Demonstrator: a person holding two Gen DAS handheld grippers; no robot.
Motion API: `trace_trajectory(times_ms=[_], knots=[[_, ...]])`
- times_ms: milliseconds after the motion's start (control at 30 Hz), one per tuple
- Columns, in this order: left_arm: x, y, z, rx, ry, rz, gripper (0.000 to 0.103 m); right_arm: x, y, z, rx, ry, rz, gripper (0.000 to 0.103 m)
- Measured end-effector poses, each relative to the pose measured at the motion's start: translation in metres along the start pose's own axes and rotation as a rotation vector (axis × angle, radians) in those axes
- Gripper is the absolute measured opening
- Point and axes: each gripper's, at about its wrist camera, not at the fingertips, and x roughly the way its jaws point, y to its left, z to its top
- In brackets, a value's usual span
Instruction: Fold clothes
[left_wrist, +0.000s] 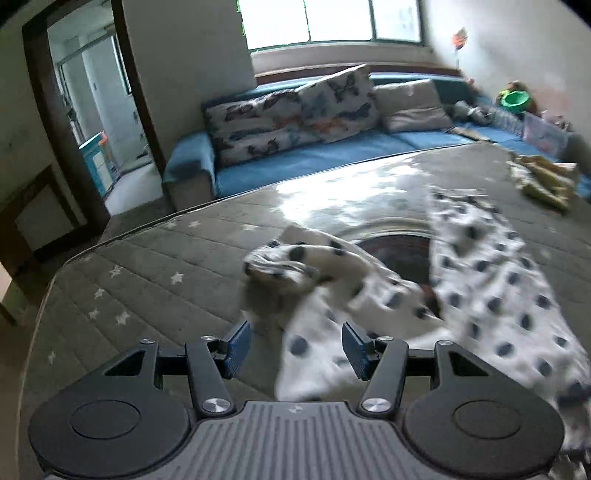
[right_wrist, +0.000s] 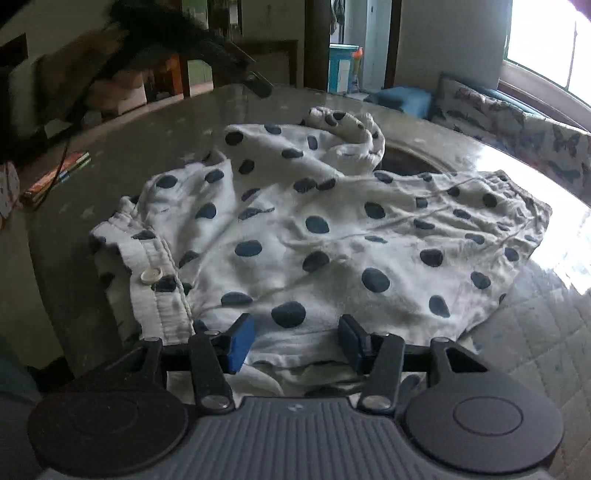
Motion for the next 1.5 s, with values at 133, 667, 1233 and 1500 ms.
trace_trajectory(times_ms=[133, 667, 1233, 1500], knots=[[0.035, 0.019, 0.024, -0.062, 0.026, -0.002, 0.061, -0.01, -0.001, 0.007, 0.008, -0.043, 0.004, 0.053], [0.139, 0.056, 0.058, -0.237, 0.148, -0.018, 0.058, 0.008, 0.005, -0.001, 0.001, -0.034, 0.038, 0.068], [0.159, 0.057, 0.064, -0.216, 0.138, 0.034, 0.015, 0.008, 0.007, -0.001, 0.02, -0.041, 0.062, 0.078], [0.171, 0.064, 0.087, -0.141, 0.062, 0.118, 0.014, 0.009, 0.009, 0.001, 0.018, -0.031, 0.065, 0.08]])
